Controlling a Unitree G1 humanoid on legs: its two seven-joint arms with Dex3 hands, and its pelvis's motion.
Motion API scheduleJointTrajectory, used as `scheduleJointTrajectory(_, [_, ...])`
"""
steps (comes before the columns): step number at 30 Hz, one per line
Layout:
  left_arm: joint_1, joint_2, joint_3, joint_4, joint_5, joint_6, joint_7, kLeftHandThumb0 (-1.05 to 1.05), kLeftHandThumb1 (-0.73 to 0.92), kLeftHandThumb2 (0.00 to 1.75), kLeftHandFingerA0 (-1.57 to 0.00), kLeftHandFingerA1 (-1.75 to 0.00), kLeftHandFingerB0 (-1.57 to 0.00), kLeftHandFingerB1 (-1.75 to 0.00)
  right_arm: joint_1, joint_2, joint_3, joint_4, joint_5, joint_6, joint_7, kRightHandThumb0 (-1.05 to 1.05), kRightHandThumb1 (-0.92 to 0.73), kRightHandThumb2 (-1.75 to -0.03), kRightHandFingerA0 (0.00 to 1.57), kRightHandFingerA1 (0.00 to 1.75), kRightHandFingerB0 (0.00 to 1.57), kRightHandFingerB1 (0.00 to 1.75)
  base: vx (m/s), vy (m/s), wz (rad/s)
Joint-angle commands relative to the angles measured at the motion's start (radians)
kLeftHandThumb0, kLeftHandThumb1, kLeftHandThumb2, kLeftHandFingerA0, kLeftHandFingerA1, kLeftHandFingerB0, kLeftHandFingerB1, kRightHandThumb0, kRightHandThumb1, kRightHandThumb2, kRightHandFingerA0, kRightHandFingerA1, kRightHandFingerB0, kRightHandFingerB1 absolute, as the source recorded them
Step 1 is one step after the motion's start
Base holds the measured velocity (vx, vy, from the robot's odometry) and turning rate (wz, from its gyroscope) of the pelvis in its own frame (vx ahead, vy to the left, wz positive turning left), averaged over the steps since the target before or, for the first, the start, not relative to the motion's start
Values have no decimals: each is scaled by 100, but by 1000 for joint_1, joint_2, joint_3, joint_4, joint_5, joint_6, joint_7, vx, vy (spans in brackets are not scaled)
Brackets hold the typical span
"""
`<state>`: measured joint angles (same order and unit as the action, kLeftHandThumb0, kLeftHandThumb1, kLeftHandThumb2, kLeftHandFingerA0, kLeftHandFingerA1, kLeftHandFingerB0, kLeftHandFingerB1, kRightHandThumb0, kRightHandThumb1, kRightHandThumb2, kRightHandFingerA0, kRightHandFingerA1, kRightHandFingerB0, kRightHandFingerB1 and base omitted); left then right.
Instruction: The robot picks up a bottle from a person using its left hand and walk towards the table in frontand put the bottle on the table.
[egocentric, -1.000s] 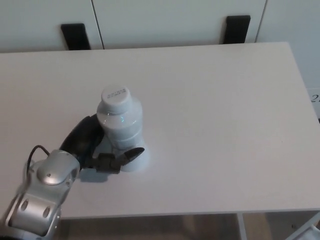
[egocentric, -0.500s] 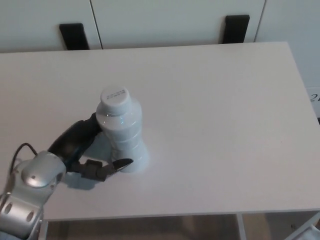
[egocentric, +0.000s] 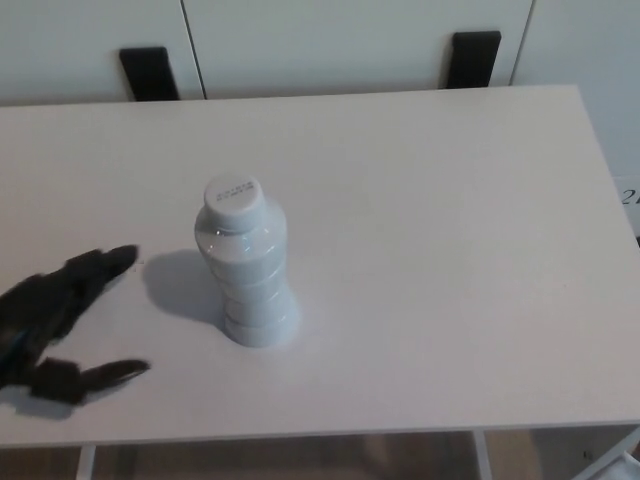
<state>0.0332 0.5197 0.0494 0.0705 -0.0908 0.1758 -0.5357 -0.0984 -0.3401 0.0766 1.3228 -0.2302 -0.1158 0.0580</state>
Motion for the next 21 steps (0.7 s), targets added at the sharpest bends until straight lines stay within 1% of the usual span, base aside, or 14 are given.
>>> scheduleJointTrajectory(1, [253,-1,189,-137,-154,-84,-75,-67,41,73,0,-11,0,0,6,-17,-4,-2,1,1,22,-50,-54,-84,53,57,39,50,0,0,0])
scheduleJointTrajectory(4, [463,-79,317,-300,-267,-152,-113,-49,34,74,-10,-46,0,-26,1,-15,9,-1,-12,0,18,-51,-55,-85,53,56,40,50,0,0,0])
scheduleJointTrajectory(6, [577,-116,363,-399,-311,-183,-145,-54,44,67,-22,-43,-9,-33,5,-13,13,-1,-16,1,13,-51,-56,-86,54,57,41,50,0,0,0])
scheduleJointTrajectory(7, [696,-143,391,-503,-332,-263,-192,-46,46,66,-36,-46,-25,-38,0,-9,14,0,-16,1,5,-45,-68,-61,65,47,48,38,0,0,0])
scheduleJointTrajectory(8, [752,-153,404,-547,-351,-286,-221,-34,52,56,-46,-42,-32,-34,2,-10,14,-1,-15,0,7,-45,-68,-61,64,46,48,38,0,0,0])
scheduleJointTrajectory(9, [818,-172,420,-584,-380,-327,-261,-32,51,55,-51,-44,-37,-36,4,-9,12,0,-13,-1,9,-50,-56,-86,55,58,41,51,0,0,0])
scheduleJointTrajectory(10, [838,-181,426,-595,-390,-338,-275,-32,51,55,-51,-44,-37,-36,4,-9,12,0,-12,-1,10,-50,-56,-86,55,58,41,51,0,0,0])
scheduleJointTrajectory(11, [890,-188,441,-613,-456,-323,-334,-26,50,55,-56,-47,-42,-39,4,-5,7,1,-6,3,13,-45,-67,-60,64,46,48,38,0,0,0])
scheduleJointTrajectory(12, [973,-193,457,-624,-573,-317,-481,-21,52,55,-63,-51,-51,-44,0,-1,8,1,-6,5,10,-50,-55,-86,55,58,42,51,0,0,0])
scheduleJointTrajectory(14, [1033,-198,465,-625,-620,-340,-576,-21,51,55,-69,-53,-54,-44,0,0,12,1,-10,1,8,-50,-55,-86,55,58,42,51,0,0,0])
scheduleJointTrajectory(15, [1056,-196,465,-613,-623,-401,-647,-21,52,55,-71,-56,-56,-46,1,-1,13,0,-11,-2,8,-50,-55,-86,55,58,43,52,0,0,0])
scheduleJointTrajectory(16, [1067,-190,465,-610,-619,-430,-677,-28,52,55,-73,-58,-60,-47,2,-2,13,-1,-11,-3,8,-46,-68,-61,63,47,49,39,0,0,0])
scheduleJointTrajectory(18, [1137,-115,481,-618,-564,-471,-763,-36,41,78,-73,-70,-51,-57,-4,-9,4,0,-2,5,15,-46,-67,-61,64,46,50,39,0,0,0])
scheduleJointTrajectory(21, [1159,-29,478,-592,-494,-484,-813,-37,40,80,-69,-69,-46,-56,-7,-12,-3,5,4,9,18,-46,-66,-60,62,45,50,39,0,0,0])
